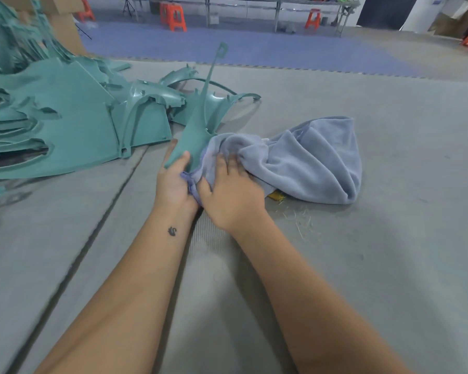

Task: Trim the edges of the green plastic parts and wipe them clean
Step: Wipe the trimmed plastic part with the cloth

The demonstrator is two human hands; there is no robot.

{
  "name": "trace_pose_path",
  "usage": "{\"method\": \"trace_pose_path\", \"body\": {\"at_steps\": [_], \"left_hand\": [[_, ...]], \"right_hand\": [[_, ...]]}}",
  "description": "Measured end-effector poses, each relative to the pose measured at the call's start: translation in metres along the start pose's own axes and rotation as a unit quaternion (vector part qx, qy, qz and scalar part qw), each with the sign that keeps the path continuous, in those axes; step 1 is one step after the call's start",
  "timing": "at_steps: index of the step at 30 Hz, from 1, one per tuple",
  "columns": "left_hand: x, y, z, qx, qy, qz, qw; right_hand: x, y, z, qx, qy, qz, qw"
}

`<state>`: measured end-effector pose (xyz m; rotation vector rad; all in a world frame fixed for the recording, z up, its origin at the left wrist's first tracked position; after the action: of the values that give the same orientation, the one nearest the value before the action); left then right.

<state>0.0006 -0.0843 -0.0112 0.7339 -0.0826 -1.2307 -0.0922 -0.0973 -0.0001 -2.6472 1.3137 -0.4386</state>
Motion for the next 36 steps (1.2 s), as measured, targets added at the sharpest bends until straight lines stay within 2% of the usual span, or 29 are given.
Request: {"method": "trace_pose_path", "body": {"at_steps": [2,5,10,12,14,16,18,22,26,27,31,33,36], "left_hand": [[0.0,0.004,-0.003,0.011,0.038,0.042,0.998],[-0.005,0.008,-0.003,0.01,0.026,0.096,0.995],[-0.01,0.007,0.001,0.033,0.025,0.11,0.993],[-0.011,0.008,-0.003,0.089,0.04,0.109,0.989],[-0.011,0.01,-0.006,0.146,0.035,0.102,0.983],[-0.013,0.011,-0.007,0.138,0.017,0.096,0.986],[-0.015,0.011,-0.006,0.128,0.014,0.098,0.987],[-0.014,0.01,-0.005,0.051,-0.009,0.112,0.992],[-0.011,0.009,-0.001,0.01,-0.036,0.082,0.996],[-0.011,0.009,-0.002,0.008,-0.026,0.095,0.995],[-0.009,0.009,-0.003,-0.002,-0.026,0.091,0.995],[-0.009,0.011,-0.004,0.02,-0.022,0.099,0.995],[-0.006,0.012,-0.008,0.089,0.023,0.131,0.987]], "right_hand": [[0.007,0.008,-0.001,0.075,-0.013,0.043,0.996],[0.011,0.015,-0.004,0.099,-0.002,0.048,0.994],[0.002,0.009,-0.011,0.025,-0.03,0.012,0.999],[-0.003,-0.004,-0.017,0.094,-0.024,-0.019,0.995],[-0.011,-0.019,-0.015,0.203,-0.022,-0.081,0.976],[-0.014,-0.025,-0.013,0.243,-0.025,-0.095,0.965],[-0.01,-0.024,-0.009,0.204,-0.034,-0.1,0.973],[0.0,-0.018,-0.004,0.058,-0.044,-0.066,0.995],[0.013,-0.005,-0.007,-0.04,-0.084,-0.034,0.995],[0.014,-0.004,-0.006,-0.041,-0.092,-0.034,0.994],[0.005,-0.001,-0.015,0.145,-0.087,0.022,0.985],[0.003,0.009,-0.028,0.129,-0.087,0.034,0.987],[-0.008,0.014,-0.038,0.057,-0.119,-0.001,0.991]]}}
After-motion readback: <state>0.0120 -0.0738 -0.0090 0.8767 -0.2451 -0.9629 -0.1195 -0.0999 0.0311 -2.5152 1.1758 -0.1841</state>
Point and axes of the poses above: each hand's wrist, its own x-axis towards the middle knuckle, its own z-axis out of the palm, y = z × x, the point moved 5 cm from there along x, towards the middle knuckle, and after that the axes turned 6 degrees about -z, right-handed, at the moved point
